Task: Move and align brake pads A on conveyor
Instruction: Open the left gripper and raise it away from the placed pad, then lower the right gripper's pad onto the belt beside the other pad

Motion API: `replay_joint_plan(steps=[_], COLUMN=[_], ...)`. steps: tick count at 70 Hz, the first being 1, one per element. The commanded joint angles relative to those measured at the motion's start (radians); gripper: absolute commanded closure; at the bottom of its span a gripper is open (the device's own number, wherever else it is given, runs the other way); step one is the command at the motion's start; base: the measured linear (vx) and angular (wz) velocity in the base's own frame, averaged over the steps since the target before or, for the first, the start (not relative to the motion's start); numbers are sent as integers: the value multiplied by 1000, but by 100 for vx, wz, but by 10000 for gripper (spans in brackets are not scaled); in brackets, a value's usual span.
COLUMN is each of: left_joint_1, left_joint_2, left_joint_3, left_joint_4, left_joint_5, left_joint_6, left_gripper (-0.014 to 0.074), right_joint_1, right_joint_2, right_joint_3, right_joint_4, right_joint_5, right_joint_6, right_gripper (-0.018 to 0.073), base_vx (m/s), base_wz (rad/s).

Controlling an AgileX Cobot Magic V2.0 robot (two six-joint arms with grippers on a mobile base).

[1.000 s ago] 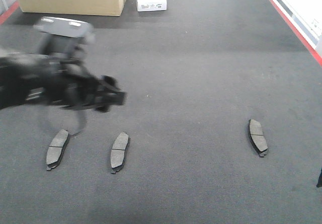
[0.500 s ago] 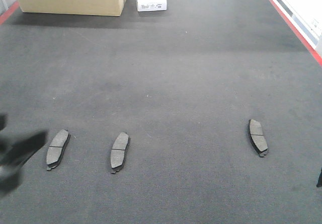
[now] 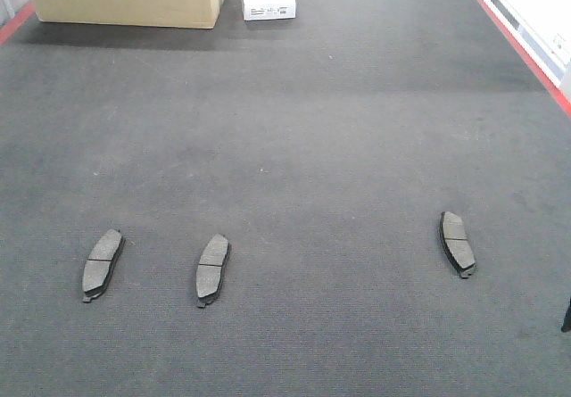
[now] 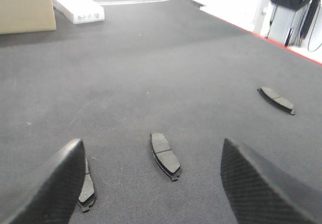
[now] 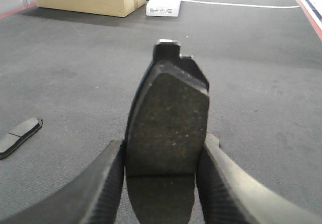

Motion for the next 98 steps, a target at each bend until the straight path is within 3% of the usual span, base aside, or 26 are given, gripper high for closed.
replay_joint_plan(steps=[1,50,60,79,89,98], left_joint_1=[-10,-10,-10,-10,-10,-10], left_joint_2=[10,10,10,10,10,10], left_joint_3=[-22,-22,-22,-22,-22,-22], left_joint_4=[6,5,5,5,5,5], left_joint_5=[-78,-70,-70,-70,-70,-70], left_joint_6=[0,0,0,0,0,0], left_gripper=[62,62,62,62,62,62], right_joint_1=[-3,-3,-3,-3,13,100], right_joint_2=[10,60,245,706,947,1136], right_joint_3=[-29,-54,-127,-318,-442,-549], right_joint_4=[3,17,115,265,275,269], right_joint_5=[-98,-101,-82,-23,18,26], right_joint_6=[-10,6,-2,-115,-115,-86], right_gripper=[561,561,558,549,545,544], base_vx=[0,0,0,0,0,0], base_wz=[0,0,0,0,0,0])
